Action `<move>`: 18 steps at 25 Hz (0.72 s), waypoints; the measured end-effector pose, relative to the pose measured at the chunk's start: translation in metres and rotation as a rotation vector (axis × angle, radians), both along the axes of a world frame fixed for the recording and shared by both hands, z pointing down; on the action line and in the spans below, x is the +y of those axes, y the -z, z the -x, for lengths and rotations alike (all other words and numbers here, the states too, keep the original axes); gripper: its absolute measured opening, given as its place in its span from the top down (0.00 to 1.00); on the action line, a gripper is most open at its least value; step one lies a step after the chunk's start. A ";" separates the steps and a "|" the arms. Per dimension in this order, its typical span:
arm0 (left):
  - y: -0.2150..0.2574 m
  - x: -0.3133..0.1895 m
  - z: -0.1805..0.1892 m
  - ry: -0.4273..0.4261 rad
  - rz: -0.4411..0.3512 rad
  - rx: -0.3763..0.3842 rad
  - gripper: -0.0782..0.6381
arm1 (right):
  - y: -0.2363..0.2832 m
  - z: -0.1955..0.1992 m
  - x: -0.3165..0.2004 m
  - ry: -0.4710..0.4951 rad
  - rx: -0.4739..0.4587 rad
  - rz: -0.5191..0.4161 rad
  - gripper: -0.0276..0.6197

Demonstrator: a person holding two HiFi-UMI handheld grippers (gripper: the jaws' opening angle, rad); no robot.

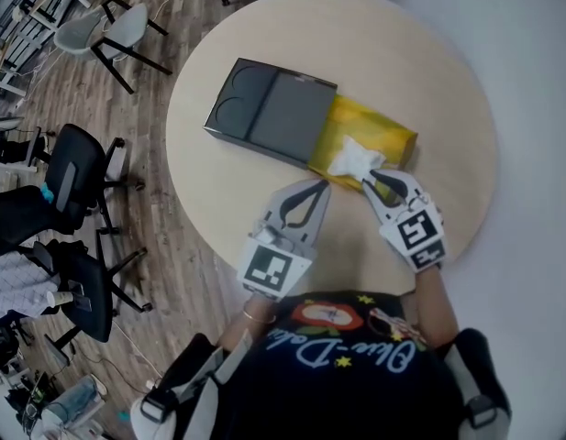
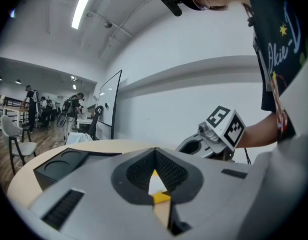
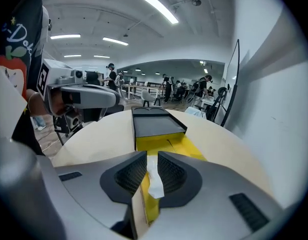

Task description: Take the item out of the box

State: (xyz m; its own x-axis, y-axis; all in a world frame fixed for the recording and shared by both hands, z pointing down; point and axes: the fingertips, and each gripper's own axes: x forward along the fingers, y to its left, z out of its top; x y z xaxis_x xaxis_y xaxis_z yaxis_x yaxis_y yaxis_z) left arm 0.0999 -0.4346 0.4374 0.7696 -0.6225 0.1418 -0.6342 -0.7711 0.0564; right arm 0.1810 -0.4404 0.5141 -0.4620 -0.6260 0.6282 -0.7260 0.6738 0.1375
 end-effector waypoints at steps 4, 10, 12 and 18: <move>0.002 -0.004 0.009 0.014 0.008 0.010 0.91 | -0.016 0.000 -0.005 0.052 0.082 0.070 0.89; -0.004 -0.013 0.019 0.059 0.026 0.027 0.91 | -0.046 -0.002 -0.012 0.125 0.131 0.180 0.86; -0.006 -0.016 0.021 0.069 0.034 0.022 0.91 | -0.055 -0.004 -0.012 0.156 0.155 0.223 0.86; -0.013 -0.019 0.030 0.084 0.049 0.032 0.91 | -0.077 -0.003 -0.017 0.209 0.201 0.301 0.86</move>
State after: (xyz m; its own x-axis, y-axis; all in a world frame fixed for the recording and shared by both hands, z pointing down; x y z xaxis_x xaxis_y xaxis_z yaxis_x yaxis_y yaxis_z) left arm 0.0702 -0.4536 0.4507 0.7196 -0.6779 0.1504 -0.6938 -0.7111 0.1141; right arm 0.1837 -0.4574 0.5912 -0.4092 -0.3062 0.8595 -0.5483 0.8355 0.0366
